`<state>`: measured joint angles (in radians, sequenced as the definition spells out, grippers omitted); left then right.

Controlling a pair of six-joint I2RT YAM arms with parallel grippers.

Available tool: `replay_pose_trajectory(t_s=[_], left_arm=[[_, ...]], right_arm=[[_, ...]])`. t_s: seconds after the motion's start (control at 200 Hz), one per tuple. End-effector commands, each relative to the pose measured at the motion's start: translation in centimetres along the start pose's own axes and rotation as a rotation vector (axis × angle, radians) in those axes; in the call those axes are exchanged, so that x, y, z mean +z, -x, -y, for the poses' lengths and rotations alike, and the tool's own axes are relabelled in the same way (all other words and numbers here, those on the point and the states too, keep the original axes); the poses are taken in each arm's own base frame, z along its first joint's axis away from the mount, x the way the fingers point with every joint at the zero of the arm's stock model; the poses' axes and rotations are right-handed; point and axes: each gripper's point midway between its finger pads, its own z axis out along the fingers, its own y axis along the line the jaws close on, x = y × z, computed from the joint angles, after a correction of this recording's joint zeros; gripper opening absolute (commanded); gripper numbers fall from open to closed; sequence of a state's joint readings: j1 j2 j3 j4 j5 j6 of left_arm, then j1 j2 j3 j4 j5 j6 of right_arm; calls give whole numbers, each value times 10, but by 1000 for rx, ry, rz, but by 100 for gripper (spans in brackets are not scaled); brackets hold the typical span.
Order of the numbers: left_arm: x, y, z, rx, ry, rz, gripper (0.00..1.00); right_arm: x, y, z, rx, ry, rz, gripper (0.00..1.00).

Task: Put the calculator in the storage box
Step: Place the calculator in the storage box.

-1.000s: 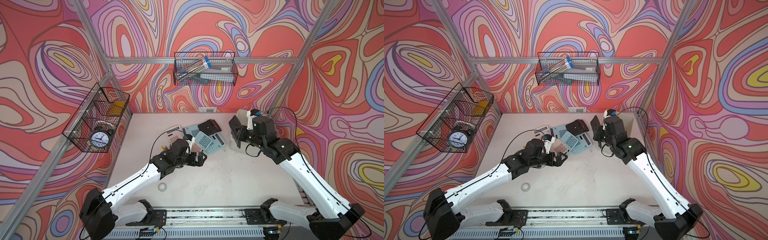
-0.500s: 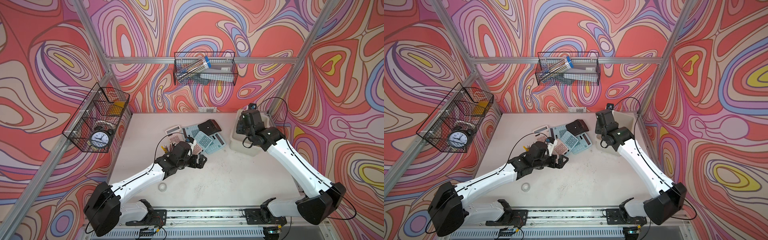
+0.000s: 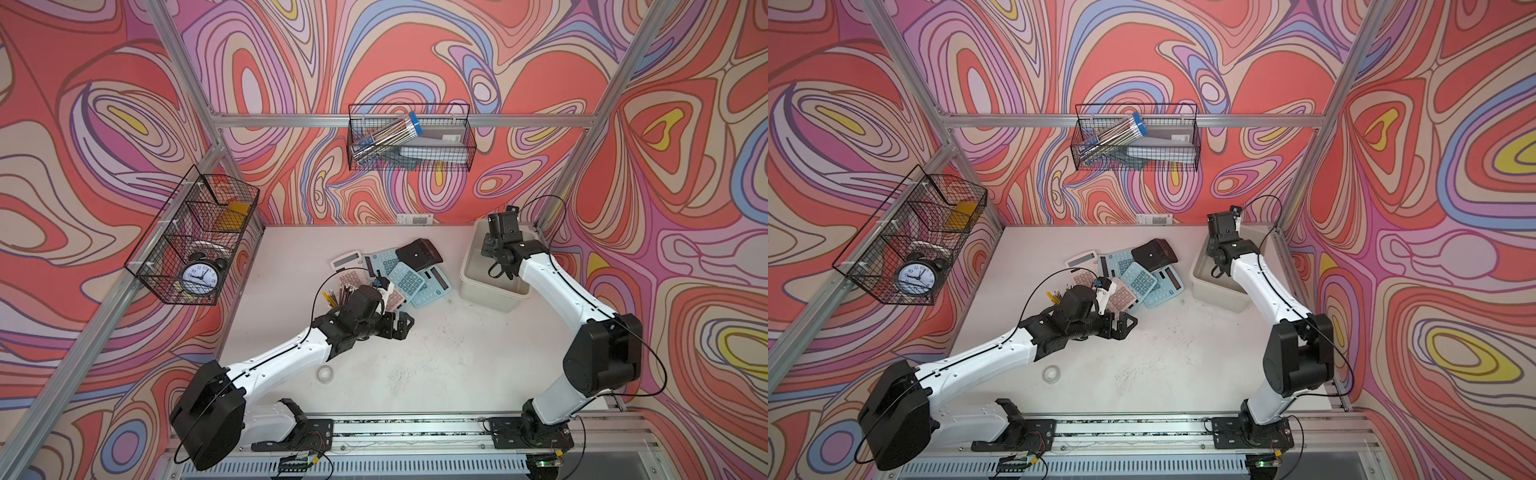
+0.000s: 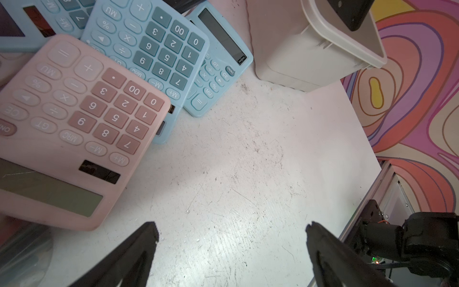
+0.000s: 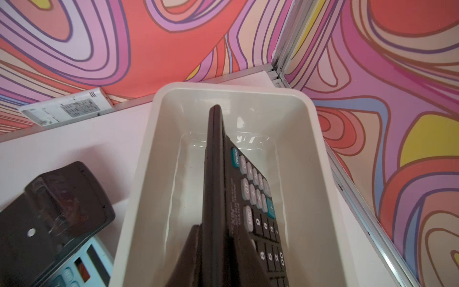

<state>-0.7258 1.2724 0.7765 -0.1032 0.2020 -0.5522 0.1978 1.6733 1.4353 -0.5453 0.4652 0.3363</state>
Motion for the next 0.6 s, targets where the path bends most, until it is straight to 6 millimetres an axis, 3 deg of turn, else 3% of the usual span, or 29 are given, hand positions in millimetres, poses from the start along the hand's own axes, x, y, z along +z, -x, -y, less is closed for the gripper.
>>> replay_pose_trajectory(t_s=[0.0,0.1,0.17,0.596], left_arm=[[0,2,0,20,-6,18,99],[1,1,1,22,-9,16,99],[1,1,0,23,-7,19,99],[2,-1,-1,25,-6,20,99]], right_arm=[[17,19,-4,24,8,51,0],[31,21,-3,12,-4,63,0],[50,12,-4,-8,-17,43,0],[90,-13,-23,-7,60,-12,0]])
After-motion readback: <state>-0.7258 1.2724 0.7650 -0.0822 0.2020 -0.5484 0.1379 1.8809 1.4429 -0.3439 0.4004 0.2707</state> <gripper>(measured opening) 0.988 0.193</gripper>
